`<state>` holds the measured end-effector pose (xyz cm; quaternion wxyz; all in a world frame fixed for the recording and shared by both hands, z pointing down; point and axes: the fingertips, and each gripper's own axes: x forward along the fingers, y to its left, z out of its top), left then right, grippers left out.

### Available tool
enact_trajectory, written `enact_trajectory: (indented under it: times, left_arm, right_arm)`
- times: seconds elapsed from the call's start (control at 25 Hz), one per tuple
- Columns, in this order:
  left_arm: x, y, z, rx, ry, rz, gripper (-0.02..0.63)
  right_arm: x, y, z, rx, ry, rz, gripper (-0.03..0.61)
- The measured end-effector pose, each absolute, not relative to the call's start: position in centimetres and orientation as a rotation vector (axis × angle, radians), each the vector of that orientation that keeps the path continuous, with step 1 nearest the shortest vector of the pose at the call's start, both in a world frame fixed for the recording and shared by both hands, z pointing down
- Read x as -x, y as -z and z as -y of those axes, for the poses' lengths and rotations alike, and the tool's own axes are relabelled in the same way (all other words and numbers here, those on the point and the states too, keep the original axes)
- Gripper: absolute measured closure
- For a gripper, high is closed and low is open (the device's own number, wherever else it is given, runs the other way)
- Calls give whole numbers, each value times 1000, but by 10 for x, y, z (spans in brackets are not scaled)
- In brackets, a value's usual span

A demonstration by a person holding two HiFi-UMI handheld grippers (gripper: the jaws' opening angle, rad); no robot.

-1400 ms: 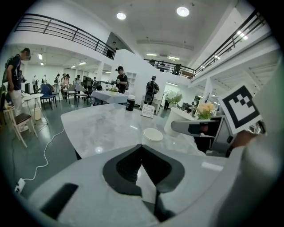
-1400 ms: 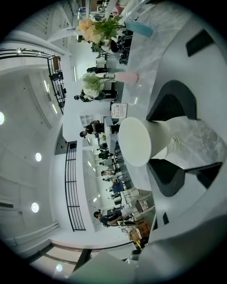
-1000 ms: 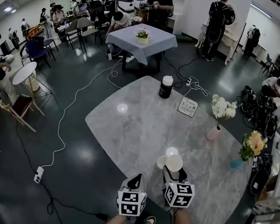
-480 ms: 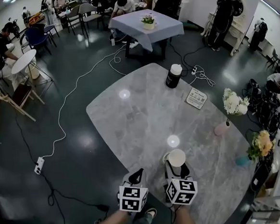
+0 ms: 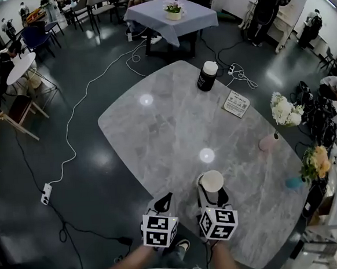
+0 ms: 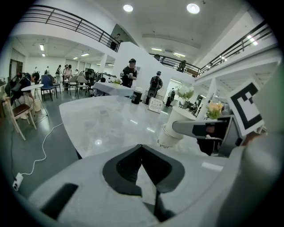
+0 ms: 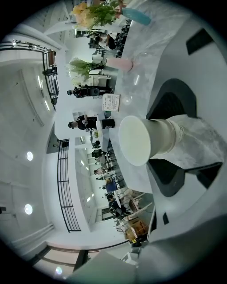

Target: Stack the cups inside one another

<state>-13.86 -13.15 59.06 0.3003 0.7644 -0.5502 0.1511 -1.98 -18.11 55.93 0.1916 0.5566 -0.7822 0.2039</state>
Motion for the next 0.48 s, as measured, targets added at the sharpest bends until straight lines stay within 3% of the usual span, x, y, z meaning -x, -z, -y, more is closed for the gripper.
enact_trajectory:
  times: [0.48]
  left_arm:
    - [139, -596, 131, -2022, -406, 1449, 617]
  right_arm:
    - [21, -572, 175, -1544, -588, 2149, 318]
